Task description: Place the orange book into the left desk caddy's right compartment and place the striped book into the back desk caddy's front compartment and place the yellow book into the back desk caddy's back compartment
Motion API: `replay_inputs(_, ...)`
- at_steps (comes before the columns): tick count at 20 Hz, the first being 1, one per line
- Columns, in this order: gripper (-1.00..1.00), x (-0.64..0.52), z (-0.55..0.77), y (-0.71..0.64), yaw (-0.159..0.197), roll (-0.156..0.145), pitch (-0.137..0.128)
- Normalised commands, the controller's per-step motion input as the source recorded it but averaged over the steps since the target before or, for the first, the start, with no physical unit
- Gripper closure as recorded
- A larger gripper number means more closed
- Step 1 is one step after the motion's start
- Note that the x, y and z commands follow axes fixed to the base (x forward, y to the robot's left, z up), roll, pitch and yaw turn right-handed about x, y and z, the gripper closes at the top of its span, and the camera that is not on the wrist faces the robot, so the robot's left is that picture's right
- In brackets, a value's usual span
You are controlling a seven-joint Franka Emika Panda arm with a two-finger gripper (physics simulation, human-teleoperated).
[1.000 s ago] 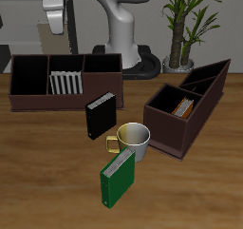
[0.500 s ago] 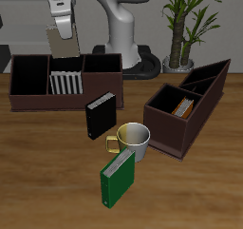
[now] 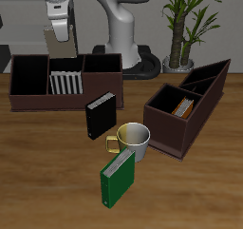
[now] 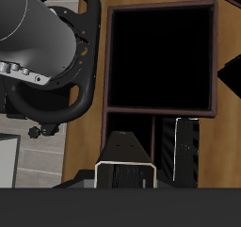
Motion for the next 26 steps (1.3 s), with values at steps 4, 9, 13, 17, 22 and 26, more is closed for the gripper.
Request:
replay_inputs(4,1.0,0.08,0.07,-0.12,-0.032,-0.033,-0.001)
replay_inputs(9,1.0,-0.01,-0.07,-0.01,0.013,-0.01,0.015)
replay_inputs(13,1.0,0.03,0.05,-0.07,0.002,-0.013,-0.023)
replay_inputs(17,1.0,0.03,-0.02,0.02,-0.019,-0.003,0.011)
replay_inputs(22,1.0,0.07,0.06,-0.07,-0.028,-0.026,-0.007)
replay_inputs(26,1.0,0.0,-0.1,0.08,0.009,0.03,0.031)
